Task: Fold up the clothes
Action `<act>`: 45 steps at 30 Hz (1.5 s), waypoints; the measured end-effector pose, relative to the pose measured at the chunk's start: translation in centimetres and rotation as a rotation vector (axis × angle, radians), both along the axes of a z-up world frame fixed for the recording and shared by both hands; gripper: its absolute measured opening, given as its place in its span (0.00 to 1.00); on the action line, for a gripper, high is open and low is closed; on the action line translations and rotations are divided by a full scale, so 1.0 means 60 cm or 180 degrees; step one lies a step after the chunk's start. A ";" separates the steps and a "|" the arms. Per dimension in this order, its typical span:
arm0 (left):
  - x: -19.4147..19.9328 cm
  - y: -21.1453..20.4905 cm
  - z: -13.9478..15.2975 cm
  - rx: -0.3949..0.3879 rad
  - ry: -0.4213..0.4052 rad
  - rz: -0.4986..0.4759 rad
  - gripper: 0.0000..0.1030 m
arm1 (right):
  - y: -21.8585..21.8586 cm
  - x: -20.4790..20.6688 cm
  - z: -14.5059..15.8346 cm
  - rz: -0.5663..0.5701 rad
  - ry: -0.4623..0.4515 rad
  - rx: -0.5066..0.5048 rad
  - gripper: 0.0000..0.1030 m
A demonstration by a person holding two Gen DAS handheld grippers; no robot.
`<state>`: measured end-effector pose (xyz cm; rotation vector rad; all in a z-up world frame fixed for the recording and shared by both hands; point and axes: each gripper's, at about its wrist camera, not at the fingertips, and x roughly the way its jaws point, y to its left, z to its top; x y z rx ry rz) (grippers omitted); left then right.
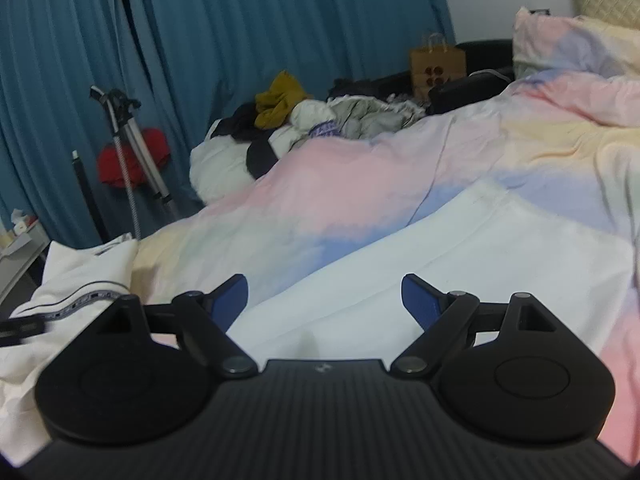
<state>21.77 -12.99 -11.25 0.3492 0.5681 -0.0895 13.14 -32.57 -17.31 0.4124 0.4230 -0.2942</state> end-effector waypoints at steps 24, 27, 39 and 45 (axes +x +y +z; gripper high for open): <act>0.188 -0.002 0.019 -0.0099 0.0195 0.0287 0.15 | 0.031 0.076 -0.094 0.0307 0.0235 0.0096 0.83; 0.122 0.078 0.097 -0.0657 -0.0042 0.0217 0.15 | 0.033 0.066 -0.087 0.0386 0.0161 0.0146 0.83; -0.010 0.470 0.083 -0.2534 -0.0027 0.1830 0.18 | 0.078 0.030 -0.046 0.1207 -0.0127 0.0815 0.84; 0.010 0.498 0.037 -0.2778 0.0092 0.2073 0.20 | 0.160 0.138 -0.022 0.1600 -0.0040 0.1189 0.82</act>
